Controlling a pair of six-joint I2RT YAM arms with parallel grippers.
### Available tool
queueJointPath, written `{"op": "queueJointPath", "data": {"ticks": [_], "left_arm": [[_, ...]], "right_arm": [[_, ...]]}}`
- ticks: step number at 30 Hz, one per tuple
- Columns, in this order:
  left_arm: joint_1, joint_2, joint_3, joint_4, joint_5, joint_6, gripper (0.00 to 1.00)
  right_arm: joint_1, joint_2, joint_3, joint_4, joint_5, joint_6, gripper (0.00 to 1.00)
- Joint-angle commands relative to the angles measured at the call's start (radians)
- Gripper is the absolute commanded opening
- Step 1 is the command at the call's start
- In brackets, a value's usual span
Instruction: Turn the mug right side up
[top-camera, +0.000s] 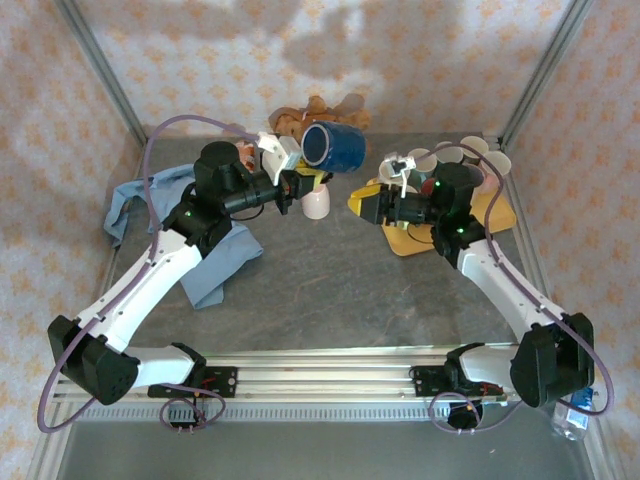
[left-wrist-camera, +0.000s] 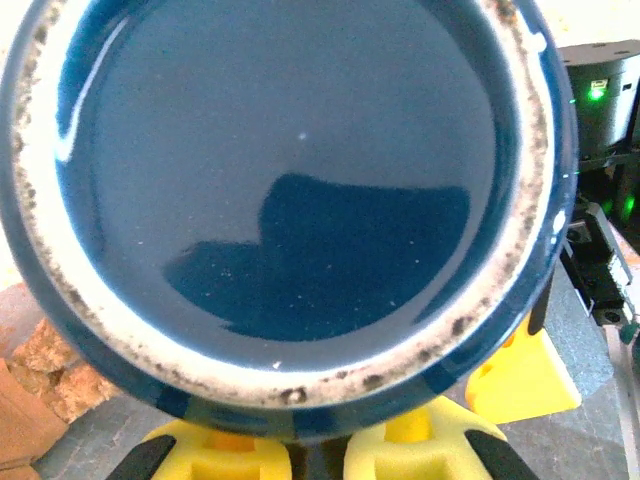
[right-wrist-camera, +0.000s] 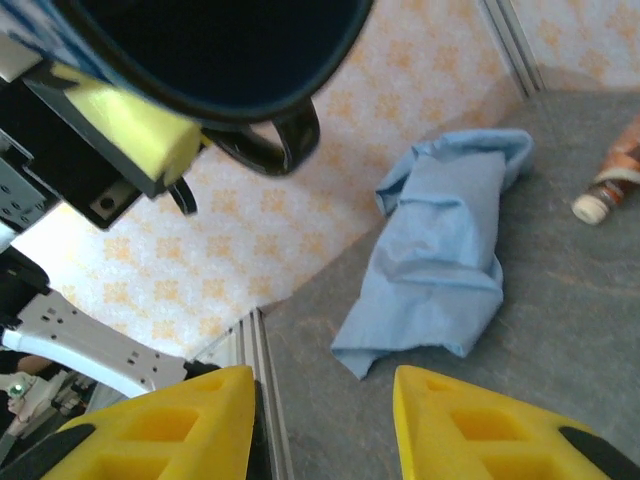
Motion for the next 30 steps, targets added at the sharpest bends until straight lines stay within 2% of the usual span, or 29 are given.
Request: {"op": "queueJointPath", "data": {"ticks": [1, 10, 14, 19, 23, 30], "left_arm": [[0.009, -0.026, 0.060, 0.094, 0.042, -0.060, 0.00], [0.009, -0.028, 0.037, 0.165, 0.078, -0.135, 0.00], [0.010, -0.035, 0.023, 0.188, 0.091, -0.153, 0.00], [0.009, -0.037, 0.031, 0.171, 0.089, -0.142, 0.00], [0.009, -0.035, 0.031, 0.168, 0.087, -0.140, 0.00], [0.009, -0.034, 0.015, 0.234, 0.119, -0.190, 0.00]], "right_arm": [[0.005, 0.018, -0.017, 0.253, 0.018, 0.085, 0.42], [0.033, 0.068, 0.016, 0.284, 0.007, 0.059, 0.43], [0.059, 0.096, 0.028, 0.372, 0.010, 0.104, 0.42], [0.093, 0.115, 0.045, 0.382, 0.014, 0.090, 0.42], [0.096, 0.105, 0.035, 0.491, 0.016, 0.144, 0.42], [0.095, 0.117, 0.051, 0.539, 0.018, 0.171, 0.43]]}}
